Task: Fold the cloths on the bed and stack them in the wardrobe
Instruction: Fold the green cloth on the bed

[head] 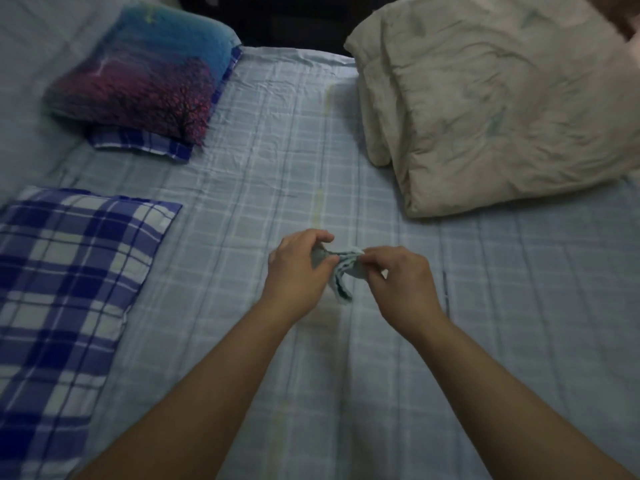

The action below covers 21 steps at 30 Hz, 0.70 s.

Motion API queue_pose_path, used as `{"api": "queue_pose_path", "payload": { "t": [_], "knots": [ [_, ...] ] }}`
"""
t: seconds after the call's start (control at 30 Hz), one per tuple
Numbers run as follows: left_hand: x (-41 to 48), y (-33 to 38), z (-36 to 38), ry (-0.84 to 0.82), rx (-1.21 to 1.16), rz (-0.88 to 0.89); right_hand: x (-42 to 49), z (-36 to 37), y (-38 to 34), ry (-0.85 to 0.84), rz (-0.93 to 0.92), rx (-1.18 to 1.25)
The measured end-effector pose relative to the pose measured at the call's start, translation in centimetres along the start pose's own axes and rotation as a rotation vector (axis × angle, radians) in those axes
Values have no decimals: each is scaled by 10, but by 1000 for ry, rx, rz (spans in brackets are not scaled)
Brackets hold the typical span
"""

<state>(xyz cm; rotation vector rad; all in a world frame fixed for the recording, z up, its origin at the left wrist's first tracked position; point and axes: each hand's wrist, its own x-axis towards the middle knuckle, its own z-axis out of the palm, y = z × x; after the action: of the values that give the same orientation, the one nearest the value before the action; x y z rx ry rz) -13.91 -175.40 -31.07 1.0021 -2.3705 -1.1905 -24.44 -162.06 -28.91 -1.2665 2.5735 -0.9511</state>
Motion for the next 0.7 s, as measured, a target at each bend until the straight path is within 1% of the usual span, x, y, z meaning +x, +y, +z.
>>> {"api": "queue_pose_path", "payload": {
  "t": [0.1,0.17,0.3,0.5,0.7],
  "knots": [
    [-46,23,-13,-28,-4,47,-40,-29,-24,-14,94,50],
    [-75,32,-17,-28,-16,90,-67,-46,-37,-26,183,132],
    [-124,48,-26,-41,-88,88,-118,-73,-57,10,348,359],
    [-168,71,-26,-110,-235,46,-169,-106,-61,35,519,530],
    [-201,113,-16,-193,-258,94,-213,-149,-54,51,571,590]
  ]
}}
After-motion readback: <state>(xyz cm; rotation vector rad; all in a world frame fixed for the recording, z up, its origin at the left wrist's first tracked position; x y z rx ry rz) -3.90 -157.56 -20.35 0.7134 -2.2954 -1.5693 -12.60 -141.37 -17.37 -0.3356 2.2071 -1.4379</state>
